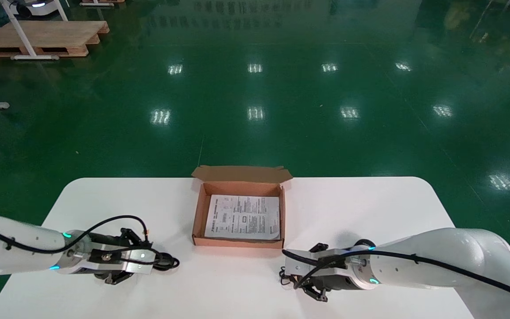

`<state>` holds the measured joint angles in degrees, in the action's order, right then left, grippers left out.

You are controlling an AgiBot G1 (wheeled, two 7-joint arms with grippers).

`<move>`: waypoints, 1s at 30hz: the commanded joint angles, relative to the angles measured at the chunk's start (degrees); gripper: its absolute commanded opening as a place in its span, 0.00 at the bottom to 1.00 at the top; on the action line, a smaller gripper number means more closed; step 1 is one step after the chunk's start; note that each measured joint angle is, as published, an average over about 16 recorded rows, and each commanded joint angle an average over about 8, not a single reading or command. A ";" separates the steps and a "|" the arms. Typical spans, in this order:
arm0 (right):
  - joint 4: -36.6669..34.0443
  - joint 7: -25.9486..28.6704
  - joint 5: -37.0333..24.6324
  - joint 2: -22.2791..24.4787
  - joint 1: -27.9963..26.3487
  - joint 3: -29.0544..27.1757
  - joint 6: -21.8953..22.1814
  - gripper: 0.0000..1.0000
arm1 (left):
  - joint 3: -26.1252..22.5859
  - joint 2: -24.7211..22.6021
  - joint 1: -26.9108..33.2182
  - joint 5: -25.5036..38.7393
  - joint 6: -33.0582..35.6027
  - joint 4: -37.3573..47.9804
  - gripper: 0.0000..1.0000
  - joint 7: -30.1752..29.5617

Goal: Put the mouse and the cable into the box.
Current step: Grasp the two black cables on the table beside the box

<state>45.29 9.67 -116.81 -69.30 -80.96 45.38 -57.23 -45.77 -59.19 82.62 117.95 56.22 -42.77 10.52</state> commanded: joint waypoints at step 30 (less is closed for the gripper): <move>0.94 5.01 1.04 5.05 -4.72 -4.01 2.07 0.00 | 3.69 1.48 4.59 -4.79 -0.18 -1.69 0.00 -0.06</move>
<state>46.83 14.66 -116.00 -64.05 -85.86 41.37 -55.21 -42.00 -58.99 87.09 112.22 55.86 -43.61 11.96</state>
